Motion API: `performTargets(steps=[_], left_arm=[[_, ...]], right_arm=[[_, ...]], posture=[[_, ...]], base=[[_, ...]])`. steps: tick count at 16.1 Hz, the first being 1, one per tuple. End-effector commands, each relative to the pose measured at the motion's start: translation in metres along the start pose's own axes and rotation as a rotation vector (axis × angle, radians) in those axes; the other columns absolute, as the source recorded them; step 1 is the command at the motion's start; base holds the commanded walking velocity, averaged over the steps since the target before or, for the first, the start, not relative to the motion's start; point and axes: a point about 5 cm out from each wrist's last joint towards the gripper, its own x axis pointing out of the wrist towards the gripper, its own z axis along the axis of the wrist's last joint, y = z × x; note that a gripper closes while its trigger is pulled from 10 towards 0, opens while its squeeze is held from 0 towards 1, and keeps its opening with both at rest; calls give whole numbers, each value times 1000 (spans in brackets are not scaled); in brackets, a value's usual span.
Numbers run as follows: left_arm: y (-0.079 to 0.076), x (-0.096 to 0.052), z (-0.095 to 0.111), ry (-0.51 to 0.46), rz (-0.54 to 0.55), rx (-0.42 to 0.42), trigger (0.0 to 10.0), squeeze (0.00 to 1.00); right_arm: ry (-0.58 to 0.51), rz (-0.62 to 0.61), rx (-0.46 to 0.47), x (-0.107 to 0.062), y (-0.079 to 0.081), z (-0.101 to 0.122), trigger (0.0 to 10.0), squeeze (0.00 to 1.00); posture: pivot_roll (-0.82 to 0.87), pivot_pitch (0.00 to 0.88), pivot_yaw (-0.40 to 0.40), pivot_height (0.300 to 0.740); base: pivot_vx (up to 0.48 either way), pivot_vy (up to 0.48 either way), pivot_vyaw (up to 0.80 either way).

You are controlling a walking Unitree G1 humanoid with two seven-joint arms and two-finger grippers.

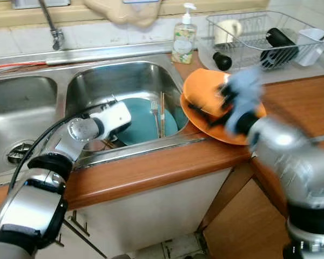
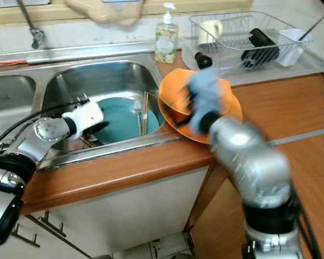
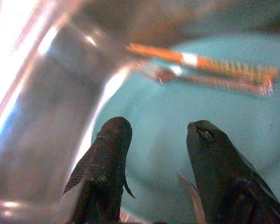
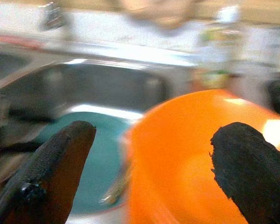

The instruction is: Kitchen organization

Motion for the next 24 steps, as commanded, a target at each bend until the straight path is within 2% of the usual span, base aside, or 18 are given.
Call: performTargets(steps=[1,2,3,5,6,7,9,10,11,12,13,14,19,24], left_arm=[[5,-1,9,-76,42,-62,10000,0],[6,-3,16,-155,70,-92,10000,0],[5,-4,24,-226,87,-114,10000,0],[3,-9,37,-328,116,-169,10000,0],[0,-13,44,-384,108,-219,10000,0],[-3,-16,47,-416,85,-234,10000,1000],[-10,-23,51,-445,37,-242,10000,1000],[-12,-27,51,-448,43,-237,10000,780],[-13,-30,51,-450,41,-240,10000,604],[-15,-35,54,-463,34,-256,10000,0],[-19,-39,58,-488,16,-287,10000,0],[-22,-42,62,-504,-1,-309,10000,0],[-33,-49,69,-511,-32,-353,10000,0],[-41,-50,75,-508,-50,-374,10000,0]], right_arm=[[9,-99,30,0,-19,1,10000,859],[44,-192,53,1,-37,0,10000,314],[63,-243,76,2,-50,-1,10000,0],[118,-340,120,4,-72,-5,10000,0],[123,-362,215,7,-82,-8,10000,0],[137,-359,265,9,-87,-9,10000,0],[171,-356,341,13,-93,-12,10000,0],[184,-360,396,14,-96,-14,10000,0],[193,-356,422,14,-97,-16,10000,0],[209,-334,492,15,-97,-19,5647,0],[230,-313,547,15,-96,-24,4510,0],[225,-308,582,16,-96,-26,0,0],[249,-290,701,14,-97,-34,0,0],[260,-289,745,8,-100,-37,0,0]], posture=[[-160,0,17,740],[-157,0,13,740],[-156,0,10,740],[-152,0,2,740],[-149,0,-3,740],[-147,0,-6,740],[-146,0,-14,740],[-142,0,-19,740],[-142,0,-19,740],[-141,0,-24,740],[-139,0,-27,740],[-138,0,-27,740],[-137,0,-23,740],[-156,0,-21,740]], base=[[0,0,0],[0,0,0],[0,0,0],[0,0,0],[0,0,0],[0,0,0],[0,0,0],[0,0,0],[0,0,0],[0,0,0],[0,0,0],[0,0,0],[0,0,0],[0,0,0]])
